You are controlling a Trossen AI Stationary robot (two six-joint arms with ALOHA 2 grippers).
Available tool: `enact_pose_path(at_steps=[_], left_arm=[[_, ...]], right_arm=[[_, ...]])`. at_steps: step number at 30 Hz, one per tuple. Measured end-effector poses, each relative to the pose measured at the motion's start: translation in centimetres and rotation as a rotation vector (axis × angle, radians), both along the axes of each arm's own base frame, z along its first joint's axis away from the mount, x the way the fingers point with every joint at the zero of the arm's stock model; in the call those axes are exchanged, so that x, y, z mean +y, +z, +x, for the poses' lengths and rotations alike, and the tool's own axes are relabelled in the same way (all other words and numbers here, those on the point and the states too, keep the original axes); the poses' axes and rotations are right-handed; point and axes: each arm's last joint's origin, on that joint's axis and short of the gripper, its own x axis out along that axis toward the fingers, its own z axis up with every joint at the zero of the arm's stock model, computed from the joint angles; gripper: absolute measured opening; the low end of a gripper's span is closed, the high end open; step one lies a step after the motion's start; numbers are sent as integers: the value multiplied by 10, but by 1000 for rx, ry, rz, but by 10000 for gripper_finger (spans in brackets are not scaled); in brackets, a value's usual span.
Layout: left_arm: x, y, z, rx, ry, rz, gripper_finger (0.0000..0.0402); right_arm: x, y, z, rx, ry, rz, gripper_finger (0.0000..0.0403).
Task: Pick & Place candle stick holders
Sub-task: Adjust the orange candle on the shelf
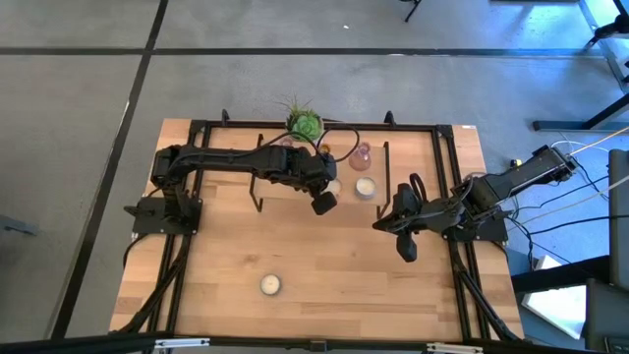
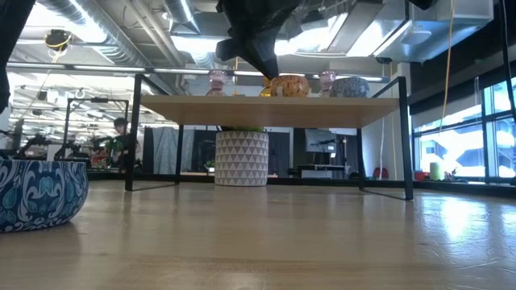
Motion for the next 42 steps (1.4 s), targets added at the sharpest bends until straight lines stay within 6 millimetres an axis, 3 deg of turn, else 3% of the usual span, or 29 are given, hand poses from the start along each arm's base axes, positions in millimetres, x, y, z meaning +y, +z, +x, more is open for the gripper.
enact_pose_path(at_steps=[15,42], left_arm=[[7,-4,7,-28,-4,-9,2],[6,-9,-2,73,9,7,2]], right_arm=[[0,0,0,0,1,0,0],[0,0,0,1,1,-1,0]])
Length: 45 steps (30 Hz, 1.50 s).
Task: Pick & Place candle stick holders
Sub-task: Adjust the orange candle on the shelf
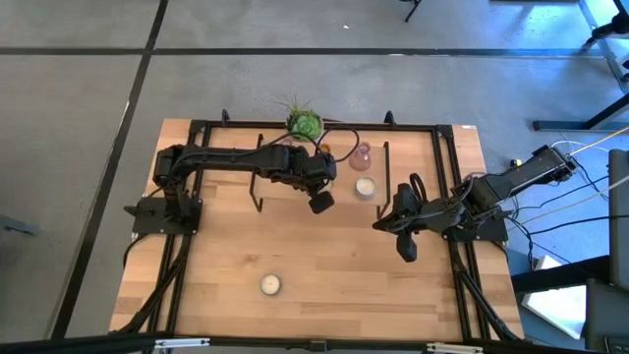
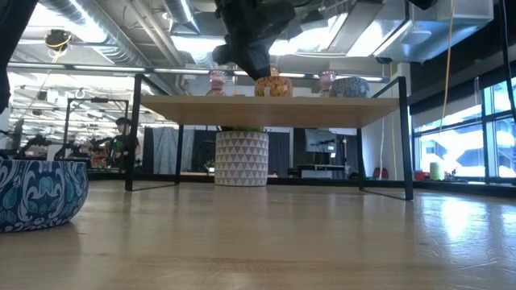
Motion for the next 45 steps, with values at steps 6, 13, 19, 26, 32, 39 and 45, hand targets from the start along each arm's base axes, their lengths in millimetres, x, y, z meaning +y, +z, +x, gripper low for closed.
enact_pose_path(at_steps=[6,13,19,26,32,39,45], left_arm=[[0,1,-1,4,11,12,2],[-3,6,-3,-15,13,36,2],[-6,29,-13,-102,49,104,2],[-21,94,-42,-412,78,201,2],[-28,128,-79,-492,44,221,2],[-30,138,-106,-457,-6,204,2],[-37,127,-111,-324,-92,218,2]], right_arm=[[0,0,0,0,0,0,0],[0,0,0,0,-1,1,0],[0,0,0,-6,-5,-1,0],[-3,7,-2,-67,-28,-72,0],[-9,7,-4,-54,-37,-97,0],[-24,6,2,-44,-174,-11,0],[-38,3,11,-38,-287,44,0]])
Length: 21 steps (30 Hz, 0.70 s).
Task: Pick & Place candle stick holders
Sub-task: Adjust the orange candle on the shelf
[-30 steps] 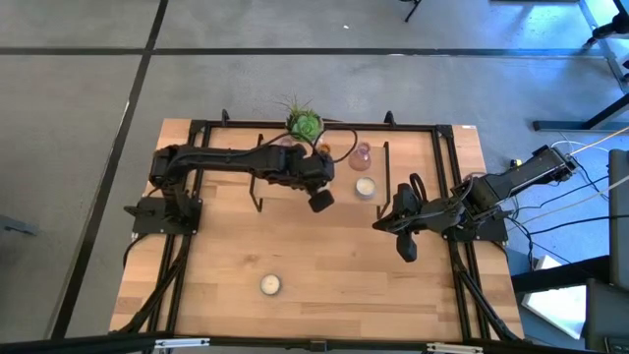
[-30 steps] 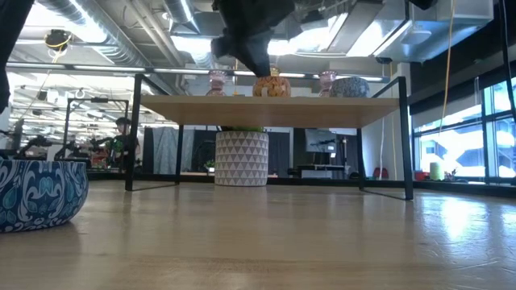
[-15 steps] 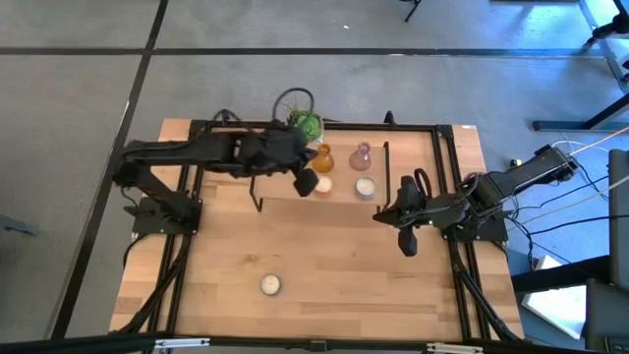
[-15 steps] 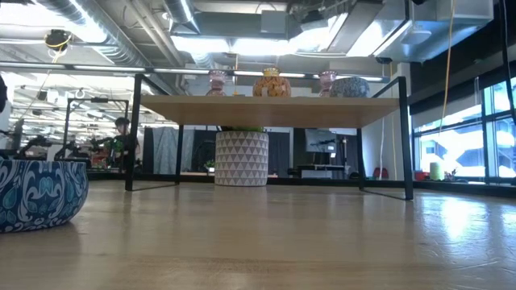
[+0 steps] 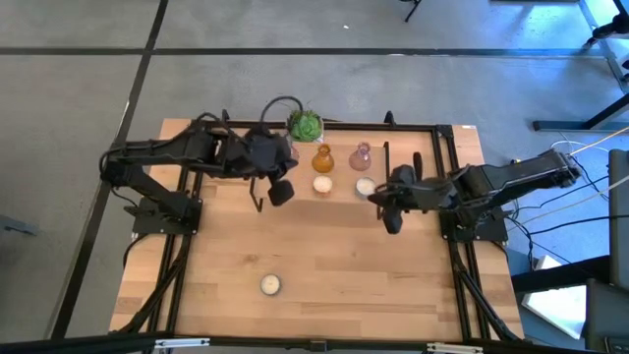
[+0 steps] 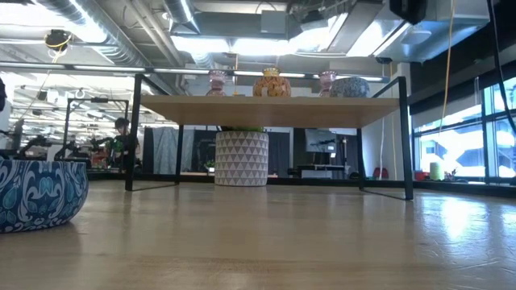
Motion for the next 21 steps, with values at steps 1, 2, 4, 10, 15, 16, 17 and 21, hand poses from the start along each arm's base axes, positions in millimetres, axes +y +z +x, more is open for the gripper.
enact_pose_path(at_steps=[1,2,4,10,15,16,17,21], left_arm=[[-2,-4,1,16,-12,8,2],[-4,-8,2,30,-21,10,2],[-9,-16,5,46,-44,4,2],[-24,-40,9,106,-104,0,2],[-29,-51,9,129,-96,-9,2],[-30,-53,9,136,-99,-7,2],[-31,-55,9,143,-102,-8,2],[-36,-58,7,143,-104,-39,2]], right_arm=[[-2,-2,3,7,-13,1,0],[-3,-3,5,12,-26,5,0],[-4,-5,12,-2,-46,25,0],[-2,-11,39,-58,-27,29,0],[-1,-32,69,-19,27,64,0],[-2,-38,73,-3,24,62,0],[-2,-42,77,13,20,59,0],[-4,-57,88,63,2,51,0]])
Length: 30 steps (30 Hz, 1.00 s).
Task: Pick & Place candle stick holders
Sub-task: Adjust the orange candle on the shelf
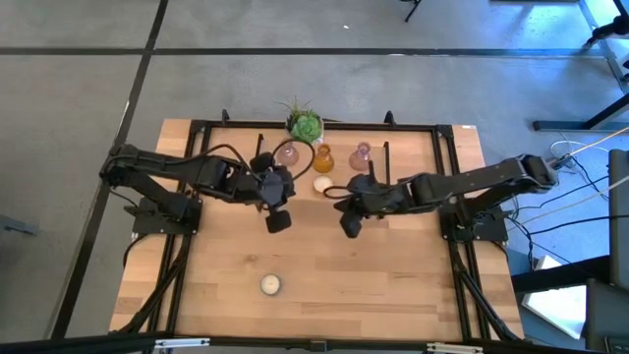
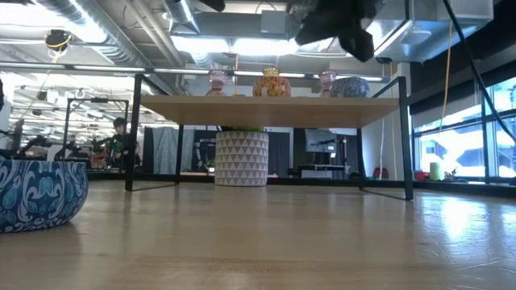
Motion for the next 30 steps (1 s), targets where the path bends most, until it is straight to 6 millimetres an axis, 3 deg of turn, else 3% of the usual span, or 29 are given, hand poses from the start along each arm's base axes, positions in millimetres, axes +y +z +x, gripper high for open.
enact_pose_path(at_steps=[14,30], left_arm=[[-20,1,-4,-46,17,2,2],[-21,3,-2,-65,2,-10,2]], right_arm=[[-14,-23,17,73,-34,-40,0],[-32,-23,18,83,-121,-119,0]])
